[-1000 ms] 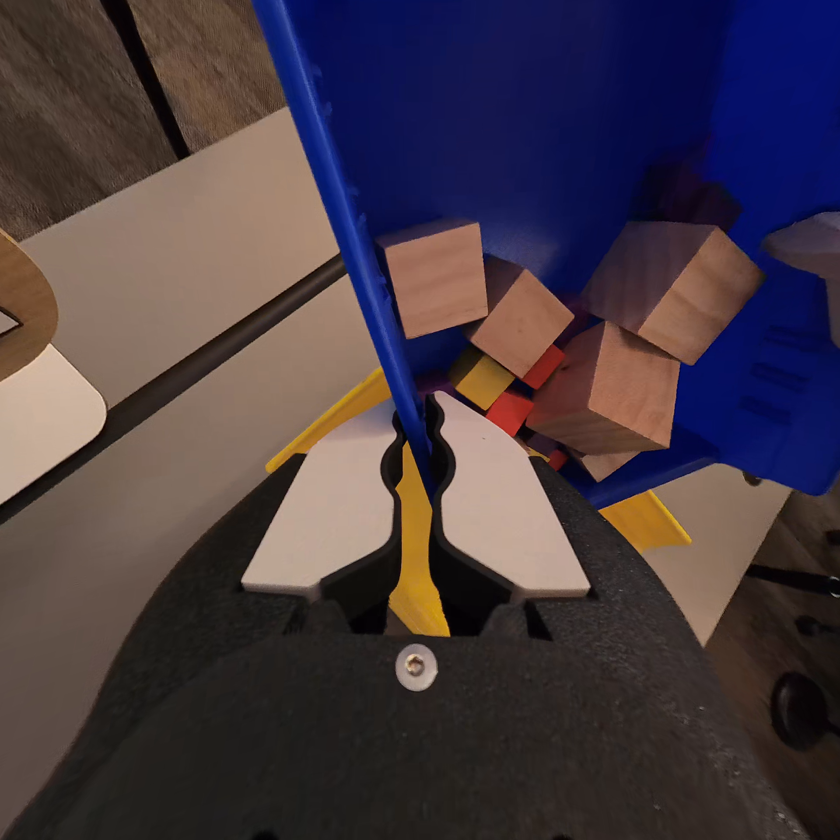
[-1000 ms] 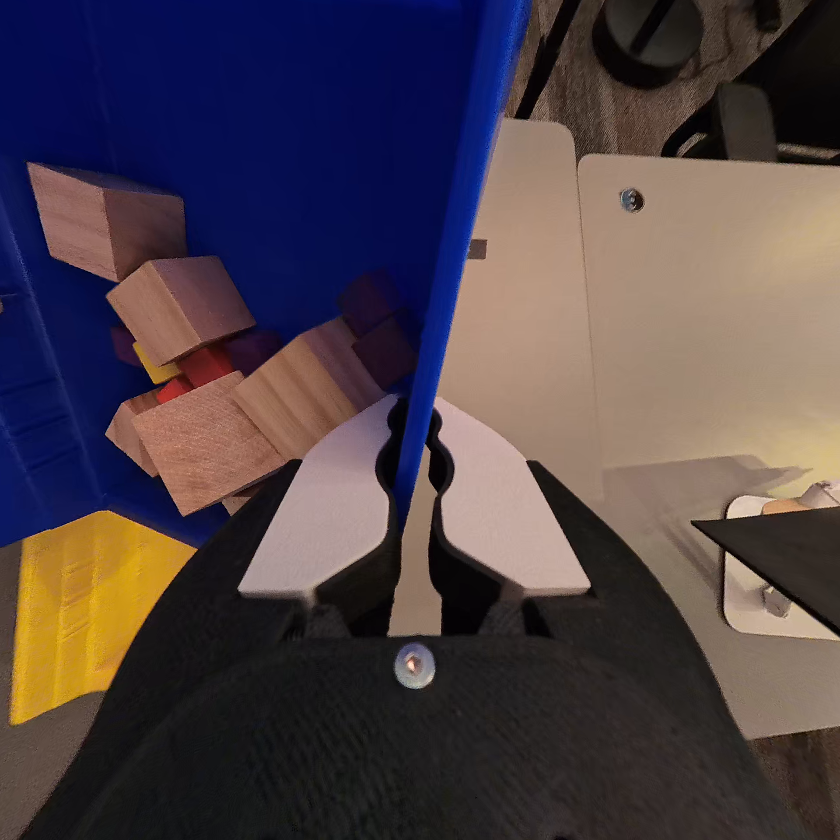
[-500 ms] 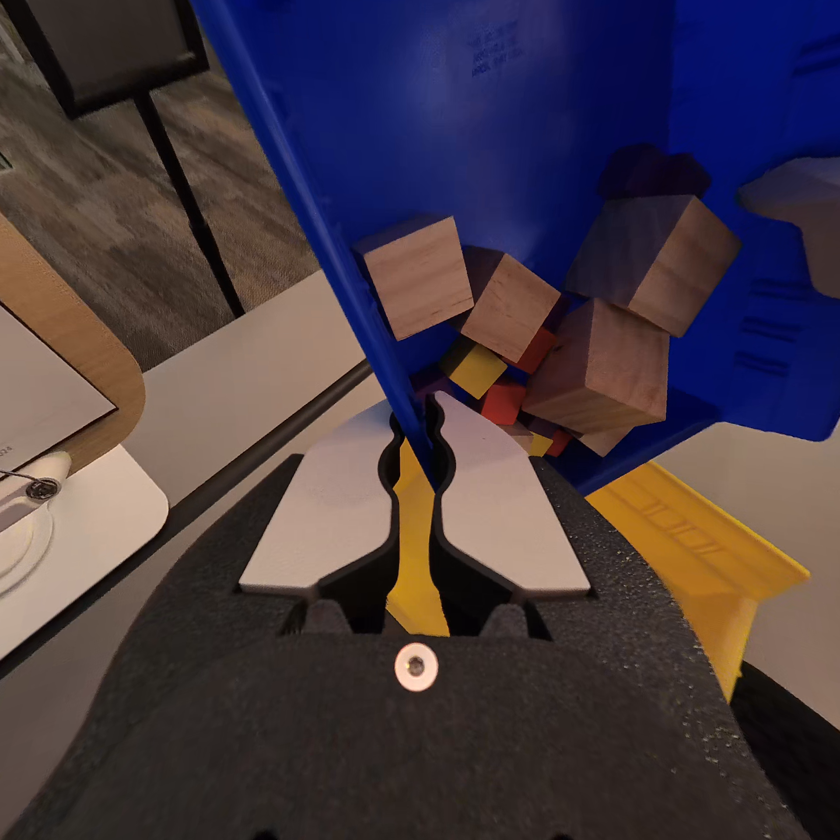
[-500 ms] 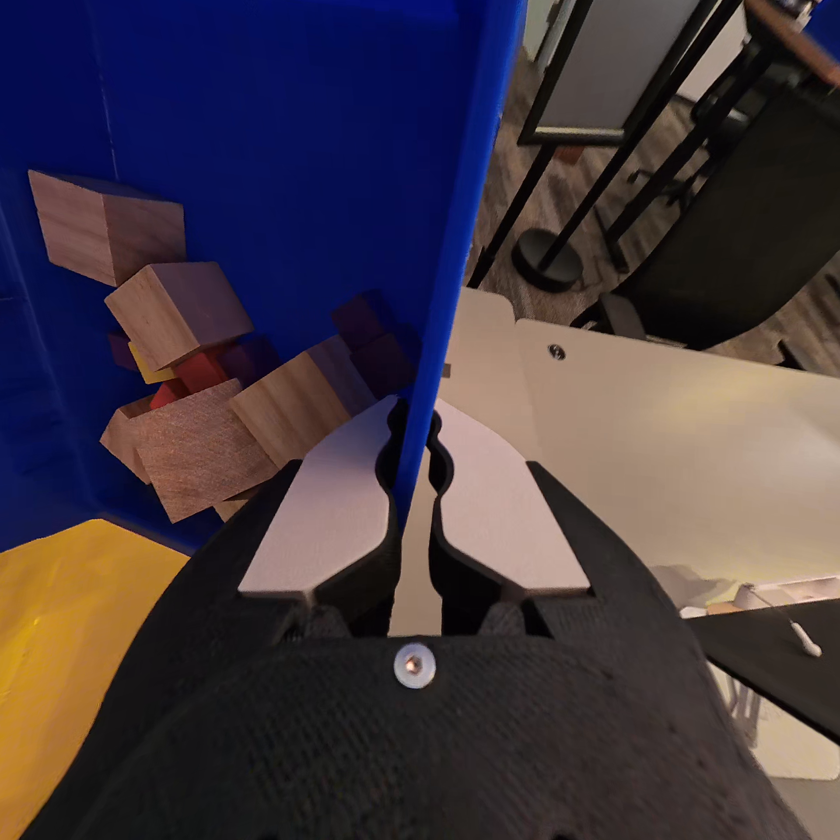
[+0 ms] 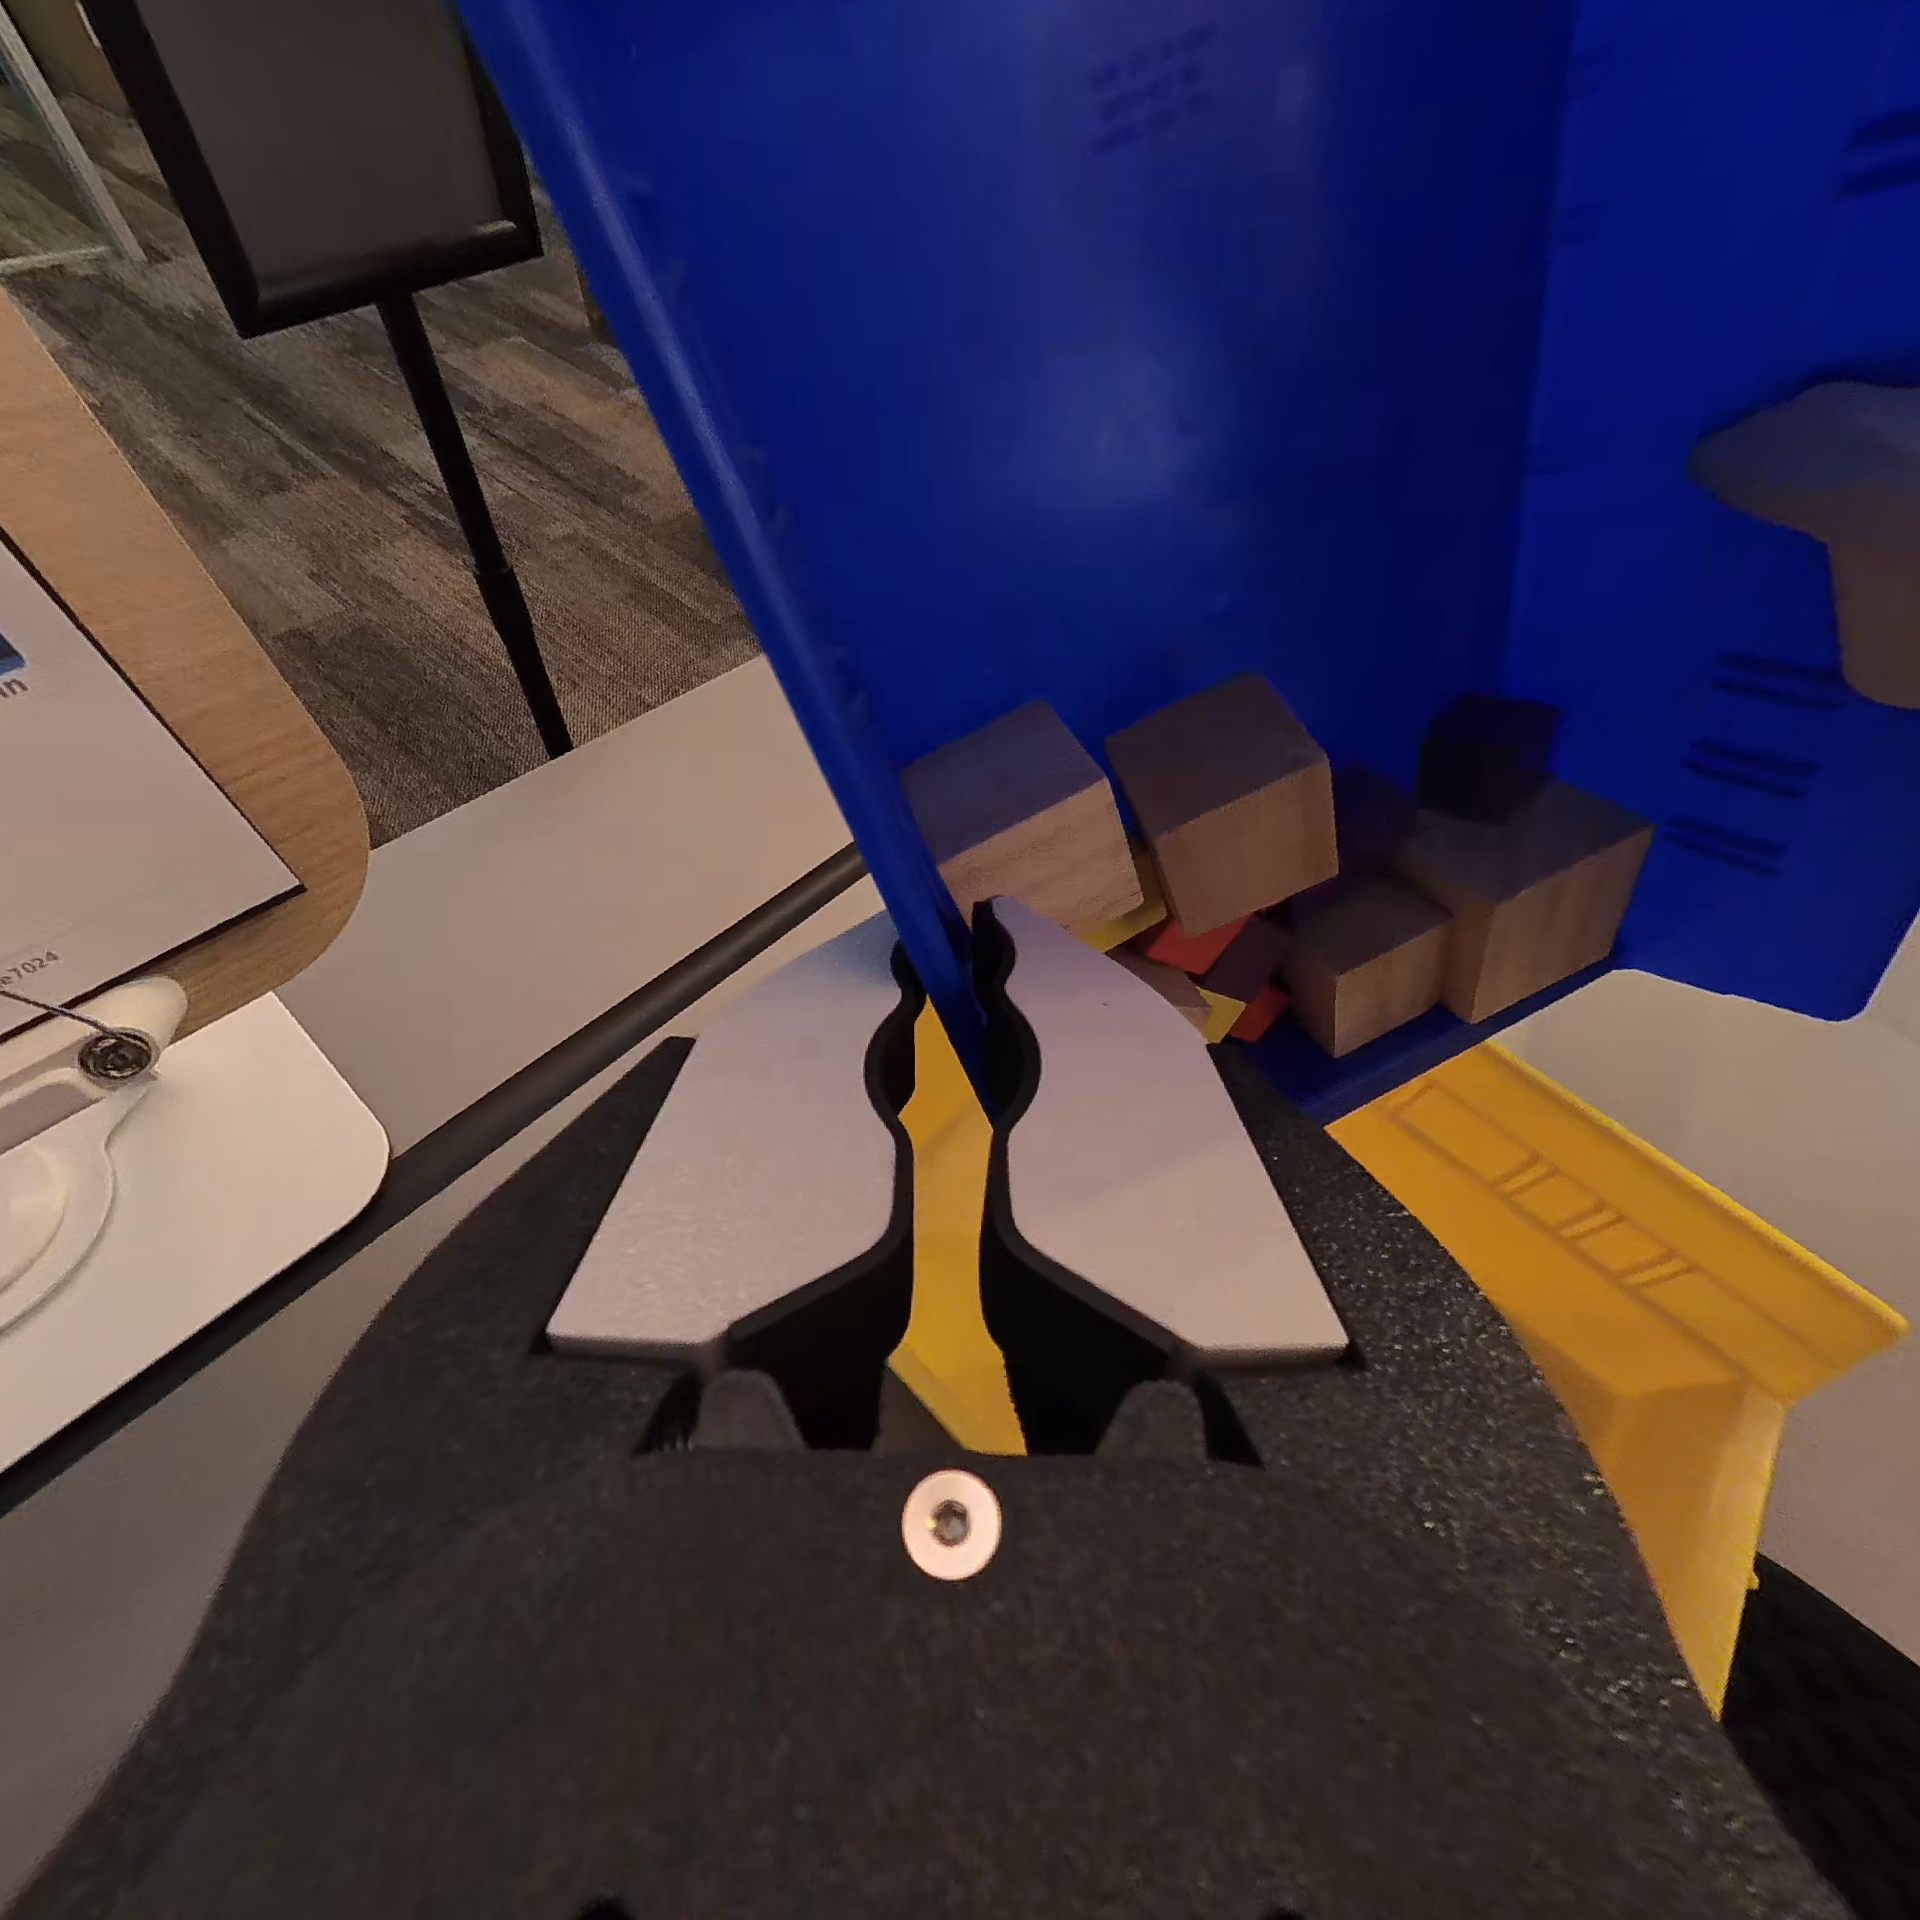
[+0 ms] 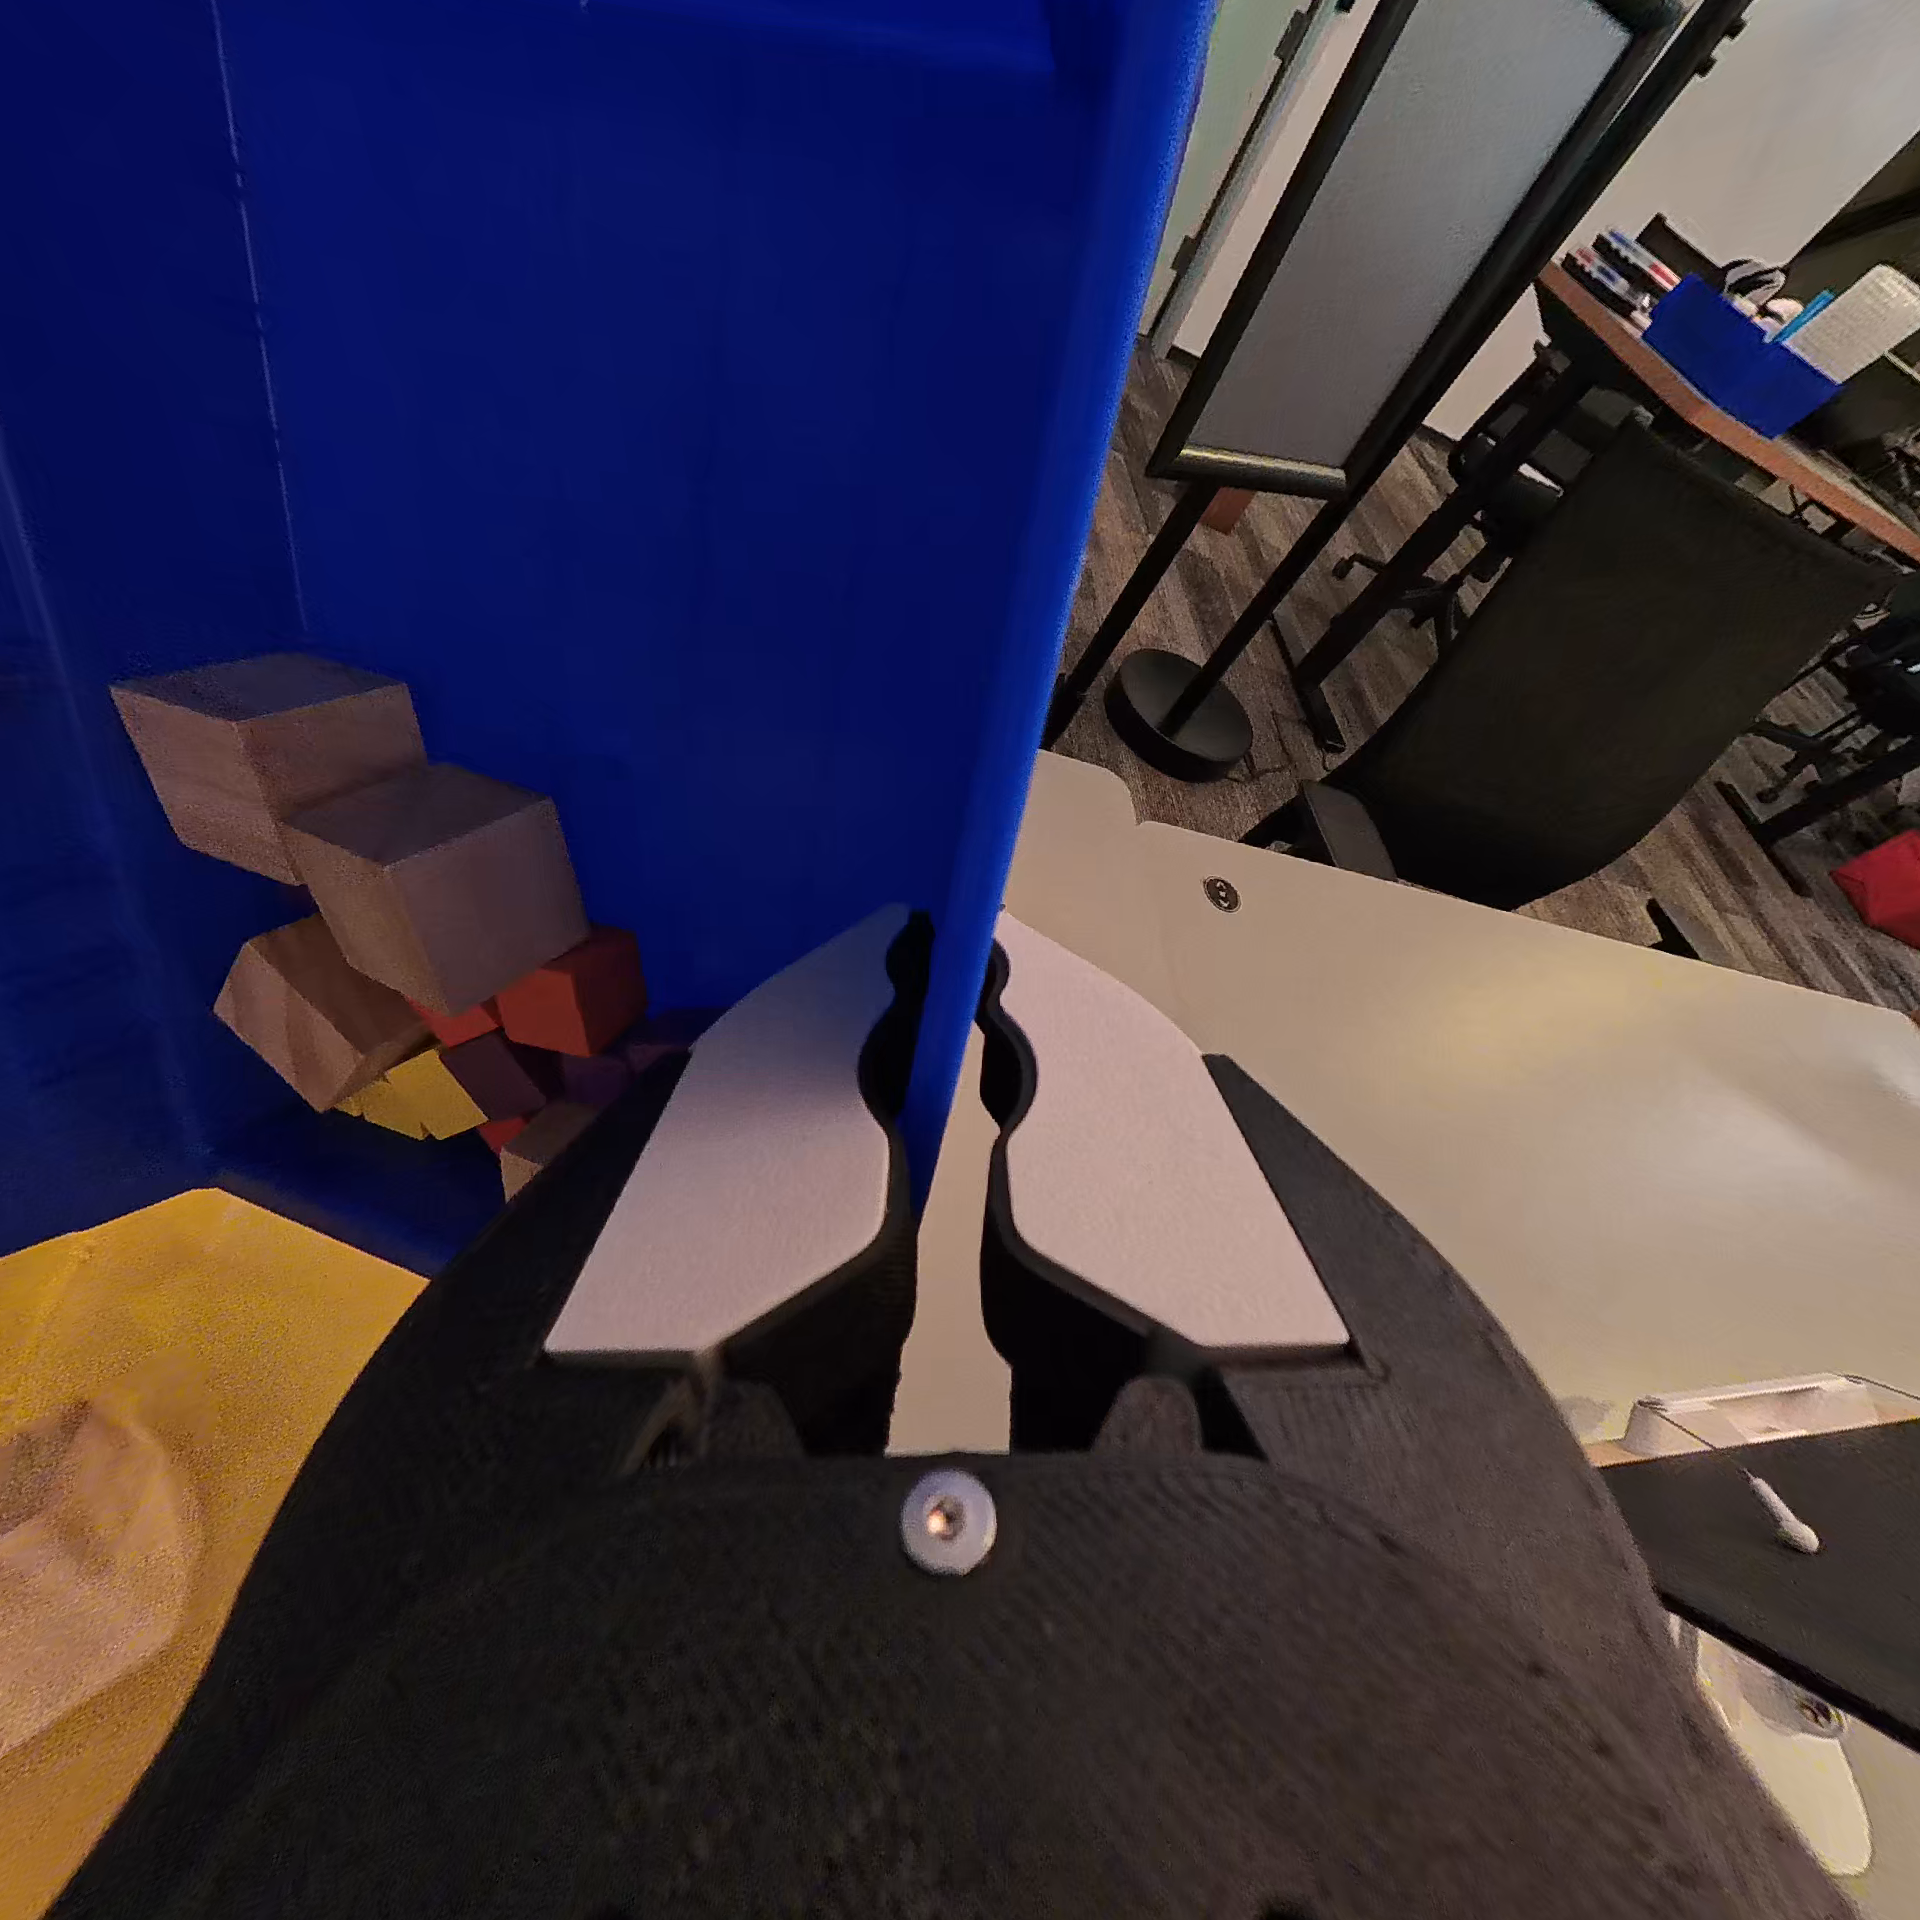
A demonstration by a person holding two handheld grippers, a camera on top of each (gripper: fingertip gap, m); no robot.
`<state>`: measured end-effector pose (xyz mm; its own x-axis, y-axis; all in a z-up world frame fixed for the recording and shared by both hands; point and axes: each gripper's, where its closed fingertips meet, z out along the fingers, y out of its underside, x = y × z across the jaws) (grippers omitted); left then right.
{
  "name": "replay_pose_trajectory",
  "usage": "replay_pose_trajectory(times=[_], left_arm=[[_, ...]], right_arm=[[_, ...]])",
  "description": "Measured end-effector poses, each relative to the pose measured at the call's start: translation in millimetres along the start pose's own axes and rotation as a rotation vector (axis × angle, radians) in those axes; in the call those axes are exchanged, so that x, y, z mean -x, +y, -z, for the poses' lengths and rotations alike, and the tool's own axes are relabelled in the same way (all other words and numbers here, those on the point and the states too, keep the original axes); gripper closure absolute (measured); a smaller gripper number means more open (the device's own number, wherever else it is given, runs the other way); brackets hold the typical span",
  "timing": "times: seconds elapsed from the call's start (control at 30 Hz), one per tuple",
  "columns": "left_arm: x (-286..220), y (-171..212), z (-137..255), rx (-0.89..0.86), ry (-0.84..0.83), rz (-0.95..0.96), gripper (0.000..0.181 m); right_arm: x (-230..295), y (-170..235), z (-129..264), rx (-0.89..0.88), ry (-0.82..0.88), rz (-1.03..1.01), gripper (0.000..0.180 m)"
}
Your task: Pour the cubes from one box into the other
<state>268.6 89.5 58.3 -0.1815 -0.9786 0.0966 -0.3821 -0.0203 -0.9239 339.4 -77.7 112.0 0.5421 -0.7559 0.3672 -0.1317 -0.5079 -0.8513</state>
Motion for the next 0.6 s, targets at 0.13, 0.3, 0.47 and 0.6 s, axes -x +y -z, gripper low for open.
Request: replay_pose_trajectory(times=[0.13,0.3,0.47,0.6], left_arm=[[-0.7,-1.4,1.9,-0.043,0.008,0.01,0.173],[-1.1,-4.3,6.6,-0.112,0.019,0.026,0.174],[-0.1,-7.1,12.8,-0.185,0.036,0.041,0.174],[-1.7,-2.4,13.7,-0.192,0.06,0.045,0.174]], right_arm=[[0.1,-2.9,4.9,-0.044,0.021,0.021,0.172],[0.6,-15.8,15.7,-0.123,0.07,0.079,0.172],[3.3,-28.4,26.1,-0.188,0.101,0.13,0.173],[5.4,-30.2,29.9,-0.203,0.116,0.164,0.173]])
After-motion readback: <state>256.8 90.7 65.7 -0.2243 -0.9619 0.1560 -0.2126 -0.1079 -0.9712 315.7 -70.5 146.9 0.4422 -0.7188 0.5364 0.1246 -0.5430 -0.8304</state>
